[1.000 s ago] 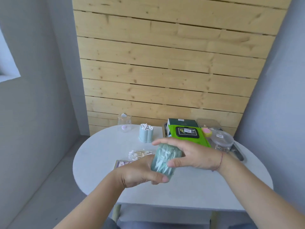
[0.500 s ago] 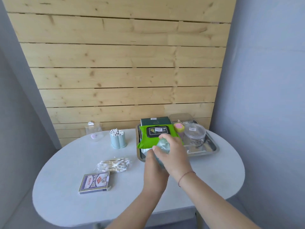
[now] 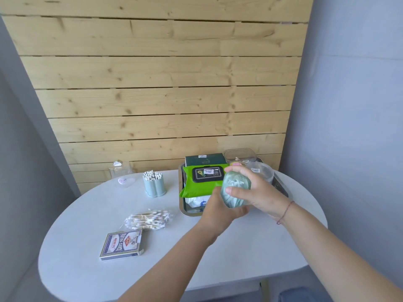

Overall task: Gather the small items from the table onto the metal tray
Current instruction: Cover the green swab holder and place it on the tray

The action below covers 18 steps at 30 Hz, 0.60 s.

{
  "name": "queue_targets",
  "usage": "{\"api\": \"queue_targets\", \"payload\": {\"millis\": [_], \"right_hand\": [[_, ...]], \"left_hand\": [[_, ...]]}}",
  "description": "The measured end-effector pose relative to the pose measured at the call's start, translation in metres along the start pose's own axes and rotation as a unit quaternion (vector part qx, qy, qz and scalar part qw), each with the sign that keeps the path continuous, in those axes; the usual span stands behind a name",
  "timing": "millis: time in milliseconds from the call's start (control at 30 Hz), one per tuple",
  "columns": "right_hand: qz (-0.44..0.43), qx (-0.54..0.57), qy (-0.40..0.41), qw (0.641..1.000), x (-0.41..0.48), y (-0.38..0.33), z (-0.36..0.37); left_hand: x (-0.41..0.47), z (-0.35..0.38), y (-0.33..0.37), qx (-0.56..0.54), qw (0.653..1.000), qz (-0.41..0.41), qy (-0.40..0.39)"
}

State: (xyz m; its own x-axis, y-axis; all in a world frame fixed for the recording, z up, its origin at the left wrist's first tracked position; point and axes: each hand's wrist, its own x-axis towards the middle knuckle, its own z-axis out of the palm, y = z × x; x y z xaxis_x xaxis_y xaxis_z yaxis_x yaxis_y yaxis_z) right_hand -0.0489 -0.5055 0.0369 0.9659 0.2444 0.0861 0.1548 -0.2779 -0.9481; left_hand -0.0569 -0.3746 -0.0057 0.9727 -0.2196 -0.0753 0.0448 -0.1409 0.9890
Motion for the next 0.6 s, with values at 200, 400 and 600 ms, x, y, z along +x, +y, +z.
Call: {"api": "queue_targets", "payload": {"millis": [200, 400, 600], "right_hand": [[0.044, -0.085, 0.109, 0.989, 0.010, 0.019, -0.044], [0.076, -0.178, 0.217, 0.957, 0.030, 0.072, -0.043], [0.085, -0.125, 0.209, 0.966, 0.038, 0.097, -0.031]], "left_hand": [[0.024, 0.031, 0.014, 0.086, 0.996, 0.015, -0.022], [0.026, 0.051, 0.007, 0.013, 0.996, -0.060, -0.058], [0.027, 0.061, -0.002, -0.076, 0.991, -0.092, -0.061]]}}
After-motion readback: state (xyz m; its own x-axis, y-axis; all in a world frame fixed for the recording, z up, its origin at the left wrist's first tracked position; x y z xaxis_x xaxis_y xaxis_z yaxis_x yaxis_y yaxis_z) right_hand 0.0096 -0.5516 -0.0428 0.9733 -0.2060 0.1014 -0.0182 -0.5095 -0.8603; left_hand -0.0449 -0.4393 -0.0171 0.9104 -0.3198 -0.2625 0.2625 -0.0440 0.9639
